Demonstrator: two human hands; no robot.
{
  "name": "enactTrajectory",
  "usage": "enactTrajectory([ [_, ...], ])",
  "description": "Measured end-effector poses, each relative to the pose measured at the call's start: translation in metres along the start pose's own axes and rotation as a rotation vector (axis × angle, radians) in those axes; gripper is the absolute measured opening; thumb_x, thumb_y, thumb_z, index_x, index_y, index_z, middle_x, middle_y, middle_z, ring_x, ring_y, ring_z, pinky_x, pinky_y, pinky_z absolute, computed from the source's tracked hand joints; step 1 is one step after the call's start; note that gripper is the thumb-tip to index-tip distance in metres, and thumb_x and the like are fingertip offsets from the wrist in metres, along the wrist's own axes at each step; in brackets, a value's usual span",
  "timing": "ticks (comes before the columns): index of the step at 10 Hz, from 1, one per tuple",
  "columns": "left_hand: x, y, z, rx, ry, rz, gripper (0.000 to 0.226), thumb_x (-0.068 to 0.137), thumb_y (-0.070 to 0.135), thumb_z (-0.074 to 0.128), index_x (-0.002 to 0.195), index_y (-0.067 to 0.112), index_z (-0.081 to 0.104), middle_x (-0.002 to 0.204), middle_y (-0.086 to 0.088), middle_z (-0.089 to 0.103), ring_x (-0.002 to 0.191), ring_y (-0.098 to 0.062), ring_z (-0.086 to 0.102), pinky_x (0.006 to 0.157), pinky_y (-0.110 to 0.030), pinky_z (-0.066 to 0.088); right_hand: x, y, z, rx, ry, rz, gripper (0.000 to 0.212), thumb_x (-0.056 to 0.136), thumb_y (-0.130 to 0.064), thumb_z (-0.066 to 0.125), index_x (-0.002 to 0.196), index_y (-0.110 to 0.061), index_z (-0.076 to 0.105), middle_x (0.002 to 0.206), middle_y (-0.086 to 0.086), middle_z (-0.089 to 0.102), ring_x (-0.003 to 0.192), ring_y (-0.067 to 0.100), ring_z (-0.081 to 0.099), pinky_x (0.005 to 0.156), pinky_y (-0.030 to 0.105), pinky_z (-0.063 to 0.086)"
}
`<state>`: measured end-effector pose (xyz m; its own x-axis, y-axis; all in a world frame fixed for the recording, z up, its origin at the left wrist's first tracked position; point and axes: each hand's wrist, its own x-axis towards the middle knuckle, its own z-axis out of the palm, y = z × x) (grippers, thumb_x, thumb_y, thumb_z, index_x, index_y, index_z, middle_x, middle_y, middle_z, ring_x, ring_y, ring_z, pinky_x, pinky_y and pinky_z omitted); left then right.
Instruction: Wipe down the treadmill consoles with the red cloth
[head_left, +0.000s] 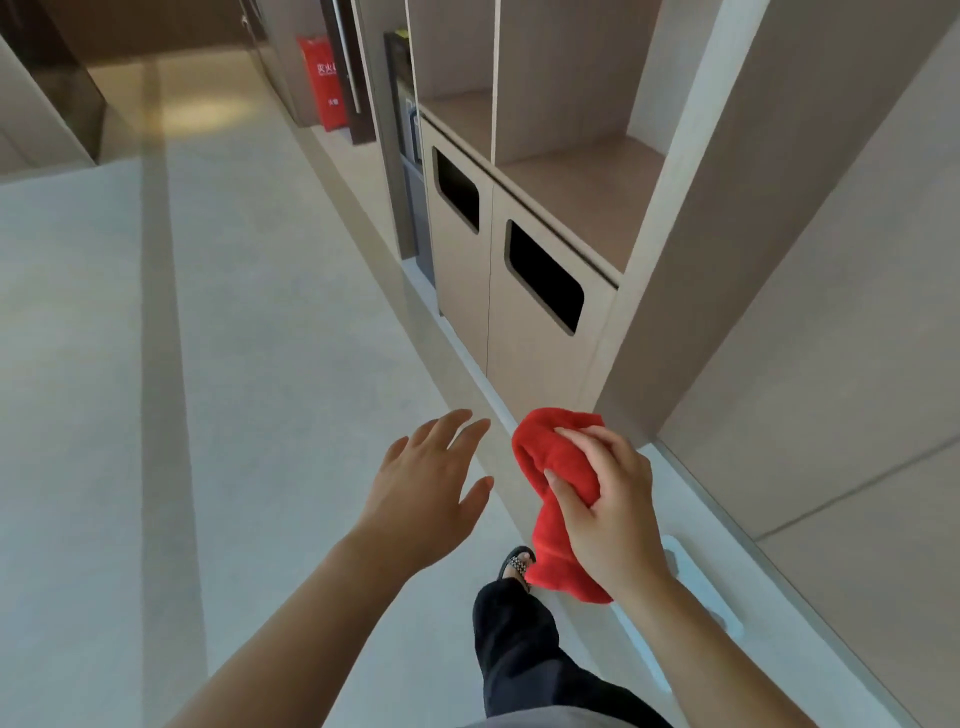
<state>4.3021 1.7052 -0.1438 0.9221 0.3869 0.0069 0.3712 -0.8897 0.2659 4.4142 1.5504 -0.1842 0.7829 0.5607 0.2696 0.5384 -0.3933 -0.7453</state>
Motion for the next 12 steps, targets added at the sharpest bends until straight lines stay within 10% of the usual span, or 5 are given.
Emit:
enactTrajectory([
  [5, 0.332, -0.088, -0.036, 0.053, 0.012, 0.030, 0.057, 0.092, 0.048, 0.039, 0.144, 0.031, 0.023, 0.151, 0.008, 0.025, 0.137, -0.016, 0.024, 0.110, -0.038, 0.023, 0.331, 0.043, 0.070, -0.004, 0.039, -0.023, 0.037, 0.084, -0.040, 0.054, 0.120, -0.034, 0.056, 0.123, -0.019, 0.046, 0.115, 0.008, 0.038, 0.092, 0.003, 0.025],
  [12, 0.661, -0.103, -0.065, 0.051, -0.108, 0.832, 0.053, 0.091, 0.041, 0.042, 0.141, 0.025, 0.030, 0.150, 0.005, 0.024, 0.136, -0.016, 0.023, 0.107, -0.040, 0.025, 0.557, 0.096, 0.073, -0.298, 0.583, 0.628, 0.047, 0.084, -0.032, 0.065, 0.129, -0.033, 0.050, 0.139, -0.006, 0.040, 0.129, 0.020, 0.031, 0.106, 0.042, 0.032],
])
